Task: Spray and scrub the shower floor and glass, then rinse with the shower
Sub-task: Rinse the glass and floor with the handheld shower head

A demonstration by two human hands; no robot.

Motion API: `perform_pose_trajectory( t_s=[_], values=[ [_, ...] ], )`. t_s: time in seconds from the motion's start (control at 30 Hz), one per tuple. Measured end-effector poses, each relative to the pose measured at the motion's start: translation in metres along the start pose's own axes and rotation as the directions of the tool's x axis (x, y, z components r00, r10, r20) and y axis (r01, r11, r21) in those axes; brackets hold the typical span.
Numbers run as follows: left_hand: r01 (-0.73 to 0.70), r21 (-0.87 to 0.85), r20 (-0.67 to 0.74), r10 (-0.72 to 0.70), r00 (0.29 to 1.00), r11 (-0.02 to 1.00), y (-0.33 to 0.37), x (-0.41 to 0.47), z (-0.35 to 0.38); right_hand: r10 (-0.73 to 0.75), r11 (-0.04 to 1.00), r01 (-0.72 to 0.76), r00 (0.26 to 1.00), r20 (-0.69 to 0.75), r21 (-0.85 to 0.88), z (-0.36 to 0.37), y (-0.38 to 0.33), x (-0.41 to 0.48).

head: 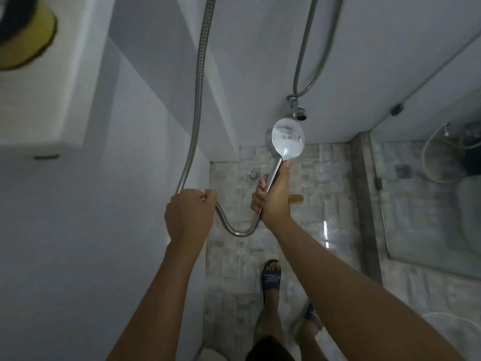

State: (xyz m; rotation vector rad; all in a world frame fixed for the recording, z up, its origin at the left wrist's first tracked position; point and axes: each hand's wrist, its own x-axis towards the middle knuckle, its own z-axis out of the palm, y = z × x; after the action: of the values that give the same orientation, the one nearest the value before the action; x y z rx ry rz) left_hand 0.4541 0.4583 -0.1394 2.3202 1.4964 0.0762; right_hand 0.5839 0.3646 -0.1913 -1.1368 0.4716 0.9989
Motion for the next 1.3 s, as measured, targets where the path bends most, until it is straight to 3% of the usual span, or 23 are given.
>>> perform_pose_trajectory(
  t_s=[0.17, 0.37, 0.67, 1.03, 1.3],
  values=[
    [-0.028, 0.034, -0.005, 0.028, 1.0, 0.999, 0.011, 0.031, 0.001, -0.044, 0.999, 0.044, 0.999, -0.006, -0.014, 0.017, -0.011, 0.024],
    [-0.059, 0.057, 0.142, 0.051, 0.989, 0.997, 0.016, 0.031, 0.018, 0.008, 0.999, -0.007, 1.0, -0.017, 0.032, -0.016, -0.003, 0.022],
    [-0.104, 0.037, 0.302, 0.088, 0.949, 0.994, 0.041, 0.026, 0.043, -0.081, 0.984, 0.112, 0.973, -0.217, 0.135, -0.079, -0.005, 0.015],
    [-0.139, 0.006, 0.274, 0.132, 0.953, 0.99, 0.067, 0.05, 0.039, -0.133, 0.971, 0.161, 0.978, -0.161, 0.179, -0.06, -0.039, 0.02],
    [-0.161, -0.037, 0.163, 0.165, 0.973, 0.986, 0.07, 0.074, 0.03, -0.197, 0.963, 0.218, 0.971, -0.136, 0.158, -0.036, -0.076, 0.04]
  ],
)
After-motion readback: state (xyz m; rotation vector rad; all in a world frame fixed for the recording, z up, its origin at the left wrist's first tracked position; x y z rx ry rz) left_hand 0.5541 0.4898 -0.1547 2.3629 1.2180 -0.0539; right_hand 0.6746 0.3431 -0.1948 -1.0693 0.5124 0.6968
